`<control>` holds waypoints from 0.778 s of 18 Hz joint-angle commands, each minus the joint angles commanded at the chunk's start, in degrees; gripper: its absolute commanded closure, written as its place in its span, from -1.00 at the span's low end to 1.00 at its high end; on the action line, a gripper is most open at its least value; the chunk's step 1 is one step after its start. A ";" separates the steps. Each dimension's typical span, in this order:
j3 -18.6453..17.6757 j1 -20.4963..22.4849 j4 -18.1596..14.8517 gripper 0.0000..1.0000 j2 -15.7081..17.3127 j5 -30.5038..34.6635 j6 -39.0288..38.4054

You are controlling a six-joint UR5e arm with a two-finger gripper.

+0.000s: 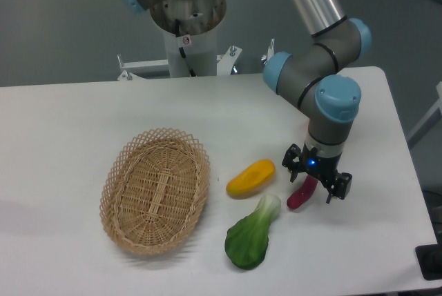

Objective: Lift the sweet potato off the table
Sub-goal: 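Lower the gripper around the sweet potato and close on it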

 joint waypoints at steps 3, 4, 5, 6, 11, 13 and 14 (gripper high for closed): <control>-1.06 -0.44 1.40 -1.00 -0.35 0.35 0.00; -1.23 -0.61 2.36 -1.00 -0.70 0.44 -0.09; -1.41 -0.70 3.07 -1.00 -0.96 0.44 -0.18; -1.50 -0.97 3.60 -1.00 -1.23 0.44 -0.35; -1.94 -1.41 6.06 -0.89 -1.93 0.53 -0.62; -2.11 -1.41 6.07 -0.36 -1.93 0.53 -0.53; -2.03 -1.32 6.07 -0.06 -1.93 0.53 -0.27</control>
